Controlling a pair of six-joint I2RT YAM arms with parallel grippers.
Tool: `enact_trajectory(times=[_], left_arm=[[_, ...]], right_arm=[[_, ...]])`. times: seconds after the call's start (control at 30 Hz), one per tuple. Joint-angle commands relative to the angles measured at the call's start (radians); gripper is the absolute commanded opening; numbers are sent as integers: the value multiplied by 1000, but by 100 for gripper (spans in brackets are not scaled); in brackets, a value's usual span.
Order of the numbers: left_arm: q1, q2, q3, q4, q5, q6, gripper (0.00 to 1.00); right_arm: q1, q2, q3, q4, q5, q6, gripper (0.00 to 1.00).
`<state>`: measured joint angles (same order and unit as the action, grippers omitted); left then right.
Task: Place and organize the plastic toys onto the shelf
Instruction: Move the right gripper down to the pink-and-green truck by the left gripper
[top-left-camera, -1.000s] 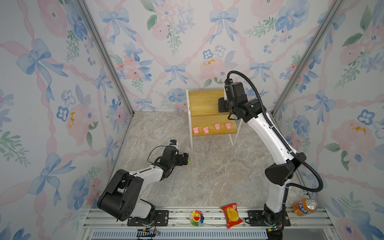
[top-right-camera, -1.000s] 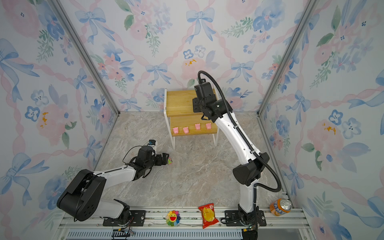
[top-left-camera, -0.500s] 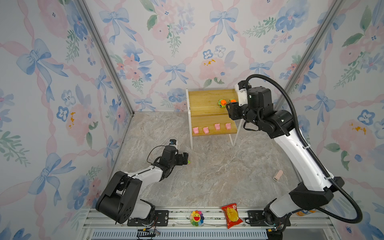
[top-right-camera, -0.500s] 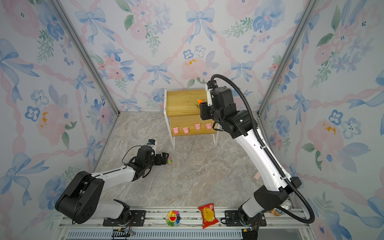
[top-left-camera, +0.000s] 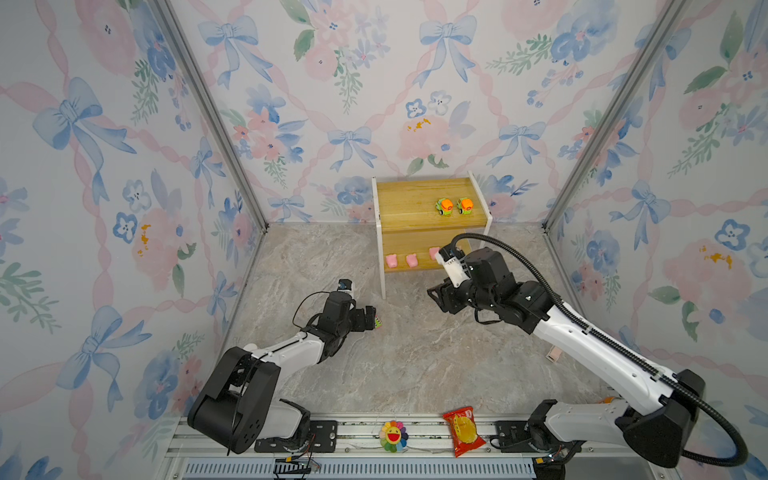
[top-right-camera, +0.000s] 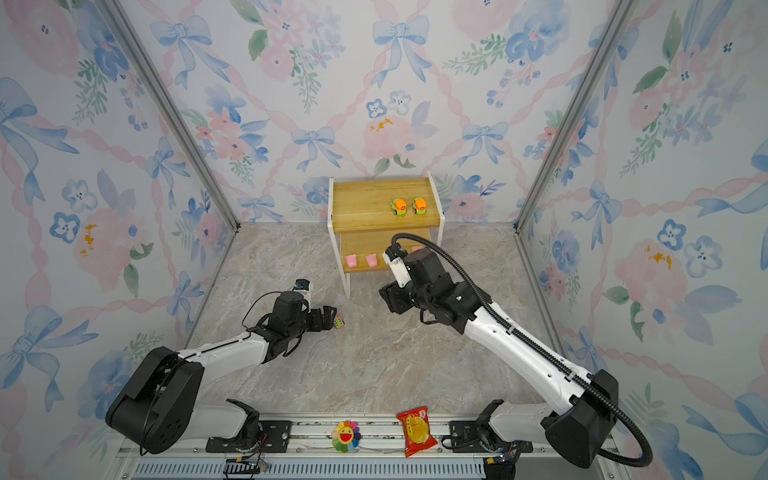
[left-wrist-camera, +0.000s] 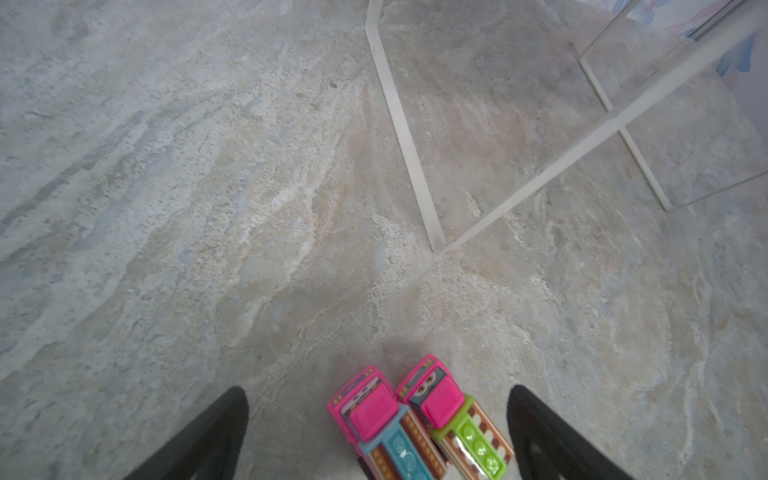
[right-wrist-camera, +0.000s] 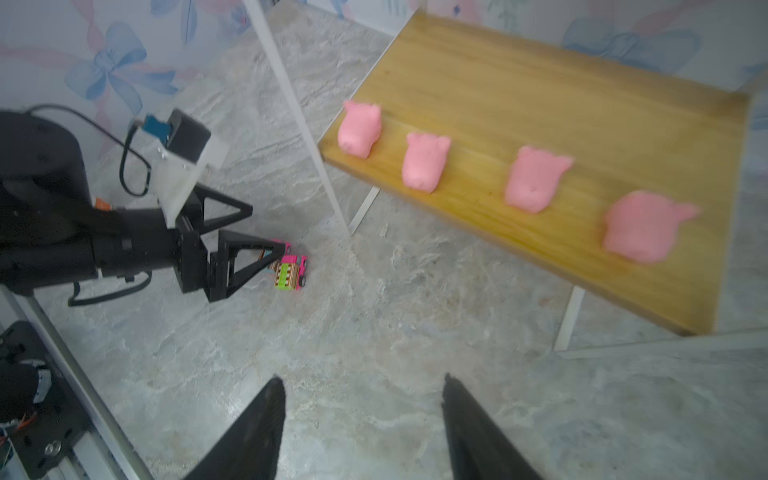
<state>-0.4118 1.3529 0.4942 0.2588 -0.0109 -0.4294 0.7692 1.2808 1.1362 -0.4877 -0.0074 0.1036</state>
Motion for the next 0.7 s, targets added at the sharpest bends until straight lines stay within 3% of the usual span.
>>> enact_trajectory(times=[0.0,0.17,0.37,0.67], left_arm=[[12,-29,21,-76,-26,-20,98],[37,-64,12,-118,-41,-19,98],[70,-93,-29,-120,-39,-37,98],[81,-79,-41,-128,-53,-46,98]], right_arm=[[66,-40,-143,255,20,-9,63],[122,82,-234,444,82,55,63],[151,321,-191,606,96,85,62],[153,570,-49,655,72,86,62]])
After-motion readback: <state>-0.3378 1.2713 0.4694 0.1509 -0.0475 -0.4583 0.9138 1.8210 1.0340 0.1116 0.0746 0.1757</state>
